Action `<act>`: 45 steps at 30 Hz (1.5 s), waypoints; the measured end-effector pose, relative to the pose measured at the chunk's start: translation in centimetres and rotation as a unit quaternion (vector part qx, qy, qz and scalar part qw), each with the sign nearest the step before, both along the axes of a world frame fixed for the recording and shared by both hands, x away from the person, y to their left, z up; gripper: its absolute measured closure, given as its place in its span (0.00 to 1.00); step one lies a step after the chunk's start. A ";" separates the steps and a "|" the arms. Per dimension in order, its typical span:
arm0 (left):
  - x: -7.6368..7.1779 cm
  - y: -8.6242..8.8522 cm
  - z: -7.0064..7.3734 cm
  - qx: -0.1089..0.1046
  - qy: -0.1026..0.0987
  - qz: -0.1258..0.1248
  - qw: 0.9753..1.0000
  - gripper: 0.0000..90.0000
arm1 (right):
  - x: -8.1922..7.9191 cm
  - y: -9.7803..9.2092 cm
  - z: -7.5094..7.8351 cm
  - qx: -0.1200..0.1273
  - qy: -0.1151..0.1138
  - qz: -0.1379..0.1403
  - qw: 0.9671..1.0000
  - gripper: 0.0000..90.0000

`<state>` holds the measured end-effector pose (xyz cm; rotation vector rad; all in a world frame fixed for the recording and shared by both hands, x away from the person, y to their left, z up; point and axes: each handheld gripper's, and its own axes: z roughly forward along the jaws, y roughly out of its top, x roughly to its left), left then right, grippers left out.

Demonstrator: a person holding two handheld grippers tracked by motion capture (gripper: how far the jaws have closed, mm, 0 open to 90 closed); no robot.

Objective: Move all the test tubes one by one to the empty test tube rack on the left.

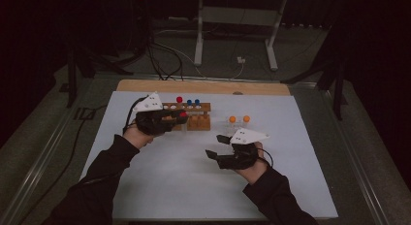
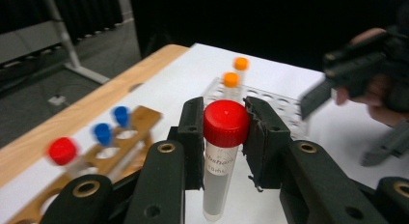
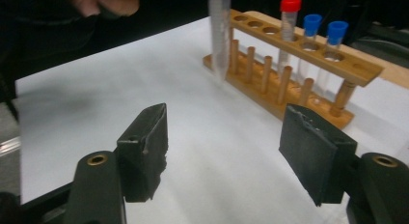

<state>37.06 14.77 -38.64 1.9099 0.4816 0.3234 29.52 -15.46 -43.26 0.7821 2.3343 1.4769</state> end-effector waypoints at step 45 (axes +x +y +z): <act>8.4 2.2 -3.9 -0.011 0.005 0.165 0.986 0.79 | -0.3 -0.5 0.1 0.004 -0.002 0.008 1.000 0.00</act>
